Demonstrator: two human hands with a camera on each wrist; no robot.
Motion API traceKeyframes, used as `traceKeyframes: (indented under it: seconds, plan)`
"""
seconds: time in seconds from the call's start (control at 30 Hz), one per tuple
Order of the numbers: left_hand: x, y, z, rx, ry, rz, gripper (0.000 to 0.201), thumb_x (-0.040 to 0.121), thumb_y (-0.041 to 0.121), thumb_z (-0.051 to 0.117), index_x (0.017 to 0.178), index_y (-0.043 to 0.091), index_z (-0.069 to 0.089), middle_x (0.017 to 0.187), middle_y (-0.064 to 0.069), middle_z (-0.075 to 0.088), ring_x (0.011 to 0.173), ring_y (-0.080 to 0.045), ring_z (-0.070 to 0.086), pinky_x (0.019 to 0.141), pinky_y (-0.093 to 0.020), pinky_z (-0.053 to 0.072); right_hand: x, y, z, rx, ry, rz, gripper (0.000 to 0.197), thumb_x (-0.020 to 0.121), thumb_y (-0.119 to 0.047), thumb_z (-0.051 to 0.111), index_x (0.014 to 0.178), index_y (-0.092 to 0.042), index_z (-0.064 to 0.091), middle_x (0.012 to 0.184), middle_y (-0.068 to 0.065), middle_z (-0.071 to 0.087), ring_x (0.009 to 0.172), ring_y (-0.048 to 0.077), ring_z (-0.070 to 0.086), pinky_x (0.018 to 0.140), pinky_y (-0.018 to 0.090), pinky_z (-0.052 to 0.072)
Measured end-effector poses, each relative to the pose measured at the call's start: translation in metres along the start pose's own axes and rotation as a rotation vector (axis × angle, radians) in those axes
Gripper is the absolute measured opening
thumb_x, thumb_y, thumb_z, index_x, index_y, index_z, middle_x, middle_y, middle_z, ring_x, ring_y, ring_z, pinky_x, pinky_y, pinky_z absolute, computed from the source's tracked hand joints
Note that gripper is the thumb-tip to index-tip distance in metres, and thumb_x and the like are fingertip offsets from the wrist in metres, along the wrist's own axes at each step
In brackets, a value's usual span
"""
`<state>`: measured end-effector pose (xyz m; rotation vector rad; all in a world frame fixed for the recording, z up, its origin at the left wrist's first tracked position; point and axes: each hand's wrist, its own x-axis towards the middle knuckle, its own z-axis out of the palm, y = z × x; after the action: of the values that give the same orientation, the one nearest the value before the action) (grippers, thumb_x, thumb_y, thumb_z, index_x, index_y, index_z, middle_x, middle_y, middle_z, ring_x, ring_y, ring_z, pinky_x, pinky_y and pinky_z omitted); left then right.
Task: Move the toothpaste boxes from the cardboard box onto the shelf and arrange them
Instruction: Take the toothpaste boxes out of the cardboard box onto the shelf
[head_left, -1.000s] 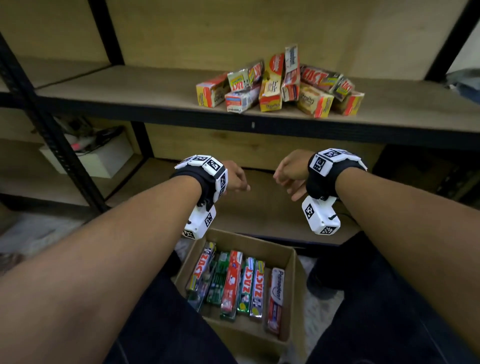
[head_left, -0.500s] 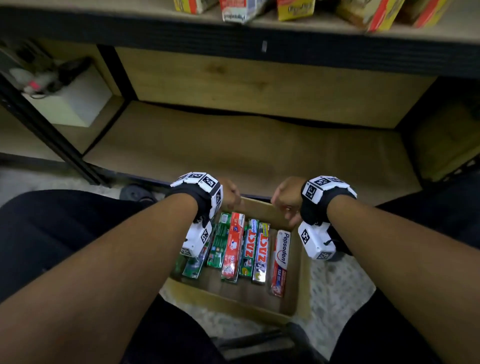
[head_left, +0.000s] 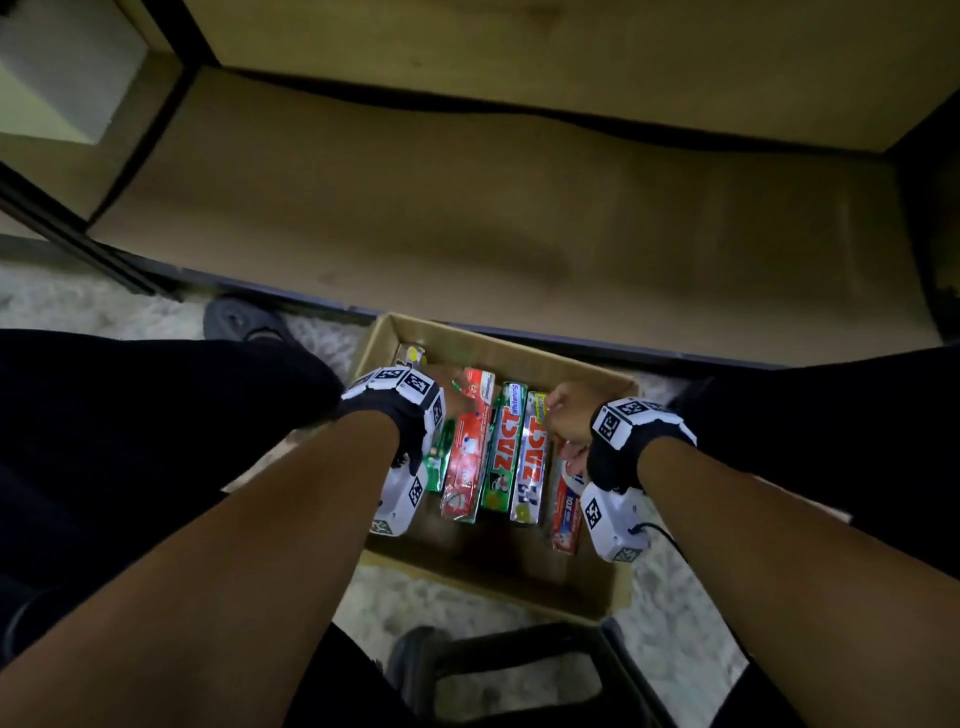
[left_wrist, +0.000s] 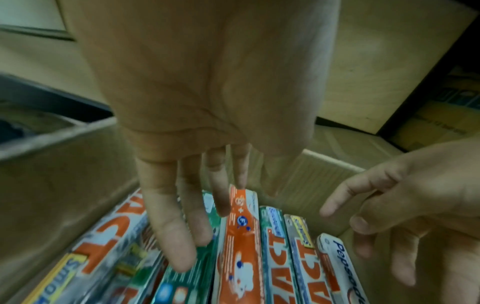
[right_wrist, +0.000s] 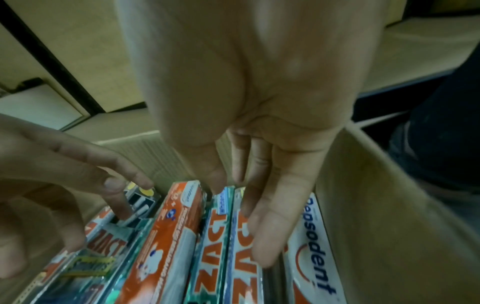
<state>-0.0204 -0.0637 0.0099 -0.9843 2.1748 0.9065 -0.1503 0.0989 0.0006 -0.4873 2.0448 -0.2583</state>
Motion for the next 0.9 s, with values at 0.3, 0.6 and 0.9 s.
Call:
traceKeyframes:
  seconds: [0.3,0.6,0.9]
  plan:
    - [0.025,-0.018,0.05,-0.084,-0.079,-0.138,0.087,0.087,0.045,0.067,0.152,0.012,0.02,0.141,-0.014,0.049,0.119,-0.034,0.057,0.092,-0.037,0.05,0.029,0.012,0.032,-0.052,0.043,0.002,0.081,0.089,-0.011,0.058,0.154,-0.033,0.015,0.1,0.009,0.068,0.078,0.025,0.07,0.062,0.036,0.06]
    - [0.032,-0.024,0.074,-0.216,0.083,-0.08,0.075,0.076,0.039,0.079,0.13,0.016,0.034,0.12,-0.008,0.06,0.105,-0.031,0.063,0.083,-0.037,0.052,0.041,0.016,0.041,0.037,0.056,0.044,0.056,0.087,-0.011,0.062,0.132,-0.027,0.034,0.099,0.01,0.061,0.083,0.031,0.068,0.073,0.05,0.061]
    - [0.034,-0.019,0.08,-0.238,0.126,-0.106,0.079,0.072,0.031,0.082,0.133,0.014,0.034,0.124,-0.013,0.056,0.109,-0.032,0.059,0.09,-0.044,0.052,0.037,0.025,0.061,-0.082,-0.072,0.037,0.047,0.084,-0.016,0.066,0.117,-0.018,0.032,0.098,0.011,0.054,0.076,0.03,0.064,0.072,0.047,0.059]
